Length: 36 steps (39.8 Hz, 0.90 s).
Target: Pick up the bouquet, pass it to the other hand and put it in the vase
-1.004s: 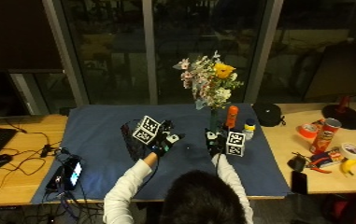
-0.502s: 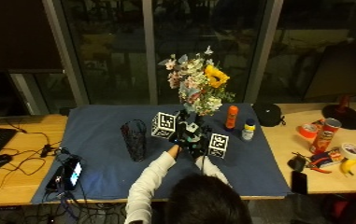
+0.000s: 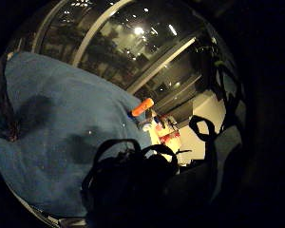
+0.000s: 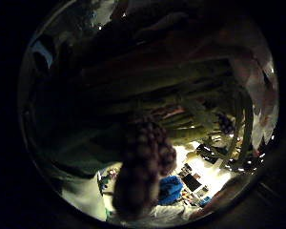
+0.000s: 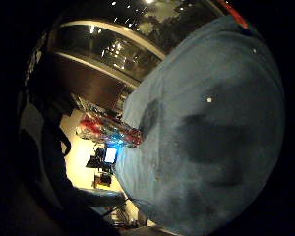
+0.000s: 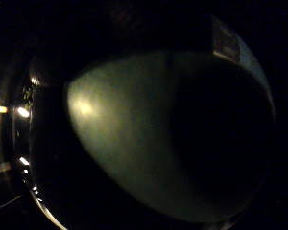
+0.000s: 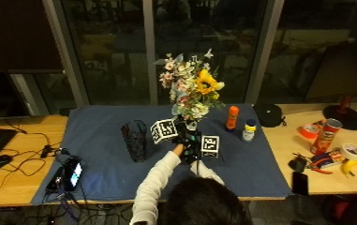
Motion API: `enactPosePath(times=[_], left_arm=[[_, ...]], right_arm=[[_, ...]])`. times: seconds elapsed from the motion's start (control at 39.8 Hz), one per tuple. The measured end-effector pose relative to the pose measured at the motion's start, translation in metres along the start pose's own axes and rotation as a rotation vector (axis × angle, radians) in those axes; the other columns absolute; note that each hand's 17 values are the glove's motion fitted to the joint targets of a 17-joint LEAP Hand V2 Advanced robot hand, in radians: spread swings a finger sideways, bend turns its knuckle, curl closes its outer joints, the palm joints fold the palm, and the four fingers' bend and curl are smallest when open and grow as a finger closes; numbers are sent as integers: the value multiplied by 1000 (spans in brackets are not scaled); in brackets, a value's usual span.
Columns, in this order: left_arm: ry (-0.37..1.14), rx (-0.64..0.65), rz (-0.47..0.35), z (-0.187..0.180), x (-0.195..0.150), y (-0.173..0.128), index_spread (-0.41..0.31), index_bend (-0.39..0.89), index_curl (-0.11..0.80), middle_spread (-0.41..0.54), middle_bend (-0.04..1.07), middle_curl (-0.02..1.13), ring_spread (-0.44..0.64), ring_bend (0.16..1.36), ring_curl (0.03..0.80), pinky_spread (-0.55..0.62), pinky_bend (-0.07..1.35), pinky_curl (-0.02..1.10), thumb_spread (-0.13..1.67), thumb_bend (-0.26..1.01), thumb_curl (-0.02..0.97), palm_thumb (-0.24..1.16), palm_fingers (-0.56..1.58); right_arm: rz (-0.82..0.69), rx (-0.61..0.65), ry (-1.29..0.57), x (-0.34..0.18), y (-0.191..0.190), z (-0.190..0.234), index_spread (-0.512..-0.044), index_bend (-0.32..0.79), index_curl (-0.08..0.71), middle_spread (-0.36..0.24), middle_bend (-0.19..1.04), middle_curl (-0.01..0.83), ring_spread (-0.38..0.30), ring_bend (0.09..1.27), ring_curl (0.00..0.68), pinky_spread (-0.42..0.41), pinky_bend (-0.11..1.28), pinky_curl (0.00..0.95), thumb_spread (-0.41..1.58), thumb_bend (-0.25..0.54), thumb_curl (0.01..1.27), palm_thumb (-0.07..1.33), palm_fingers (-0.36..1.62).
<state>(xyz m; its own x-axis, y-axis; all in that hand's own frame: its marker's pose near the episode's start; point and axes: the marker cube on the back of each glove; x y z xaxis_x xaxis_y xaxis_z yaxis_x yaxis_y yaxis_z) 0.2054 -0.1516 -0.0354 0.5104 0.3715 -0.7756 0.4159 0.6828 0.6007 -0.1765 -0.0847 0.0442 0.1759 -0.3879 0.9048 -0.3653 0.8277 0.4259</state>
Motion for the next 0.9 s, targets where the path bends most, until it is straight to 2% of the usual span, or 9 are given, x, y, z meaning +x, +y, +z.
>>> enactPosePath(times=[0.15, 0.23, 0.28, 0.43, 0.6, 0.73, 0.8, 0.85, 0.9], left_arm=[[-42, 31, 42, -16, 6, -29, -284, 385, 436, -309, 651, 535, -355, 807, 420, -366, 621, 446, 799, 1, 477, 753, 1471], [-85, 46, 66, -31, 23, -51, -298, 407, 457, -324, 669, 547, -364, 819, 435, -383, 640, 458, 709, 0, 517, 804, 1435], [-106, 65, 76, -42, 36, -63, -305, 417, 469, -331, 679, 553, -370, 827, 443, -390, 649, 463, 670, -8, 536, 819, 1424], [-109, 147, 91, -79, 72, -100, -320, 435, 498, -346, 697, 565, -378, 844, 459, -404, 670, 476, 586, -25, 580, 834, 1399], [-106, 246, 69, -128, 100, -139, -328, 441, 523, -355, 709, 574, -381, 855, 471, -411, 683, 485, 535, -30, 620, 839, 1384], [-80, 251, 38, -156, 108, -160, -332, 438, 536, -358, 717, 579, -384, 857, 475, -413, 690, 489, 511, -32, 641, 835, 1375], [-84, 275, 15, -173, 109, -169, -333, 437, 543, -357, 716, 579, -384, 859, 477, -412, 690, 489, 500, -30, 653, 839, 1372], [-96, 303, 9, -185, 106, -177, -334, 436, 547, -357, 718, 580, -385, 858, 478, -412, 691, 490, 494, -30, 660, 840, 1370], [-108, 327, 14, -195, 101, -181, -335, 432, 551, -357, 719, 580, -385, 858, 480, -412, 693, 490, 490, -31, 667, 840, 1368]], right_arm=[[18, -225, 277, 22, 7, -11, -227, 330, 541, -144, 697, 560, -191, 951, 517, -273, 754, 489, 632, -62, 646, 920, 1157], [23, -279, 259, 25, 2, -12, -241, 186, 504, -148, 570, 518, -194, 825, 477, -277, 790, 475, 707, -54, 624, 881, 985], [90, -308, 201, 36, -1, -11, -244, 159, 499, -151, 522, 505, -192, 781, 472, -244, 753, 473, 778, -70, 589, 815, 920], [206, -347, 97, 20, -18, -24, -256, 130, 448, -144, 405, 460, -197, 649, 415, -150, 637, 423, 883, -57, 525, 715, 831], [282, -273, 242, -23, -43, -53, -260, 110, 411, -115, 297, 428, -164, 553, 385, -24, 596, 401, 957, -37, 478, 670, 673], [251, -301, 163, -7, -60, -62, -271, 92, 370, -156, 200, 394, -131, 509, 365, 51, 594, 387, 993, -32, 455, 653, 521], [231, -295, 149, 4, -70, -67, -274, 104, 355, -122, 184, 390, -107, 483, 358, 88, 588, 382, 1010, -38, 442, 630, 468], [239, -290, 142, 1, -73, -71, -276, 110, 349, -79, 172, 382, -58, 455, 350, 123, 557, 376, 1026, -88, 404, 511, 349], [243, -291, 124, -1, -75, -74, -280, 110, 343, -62, 171, 377, -36, 457, 351, 141, 560, 377, 1033, -73, 390, 474, 325]])
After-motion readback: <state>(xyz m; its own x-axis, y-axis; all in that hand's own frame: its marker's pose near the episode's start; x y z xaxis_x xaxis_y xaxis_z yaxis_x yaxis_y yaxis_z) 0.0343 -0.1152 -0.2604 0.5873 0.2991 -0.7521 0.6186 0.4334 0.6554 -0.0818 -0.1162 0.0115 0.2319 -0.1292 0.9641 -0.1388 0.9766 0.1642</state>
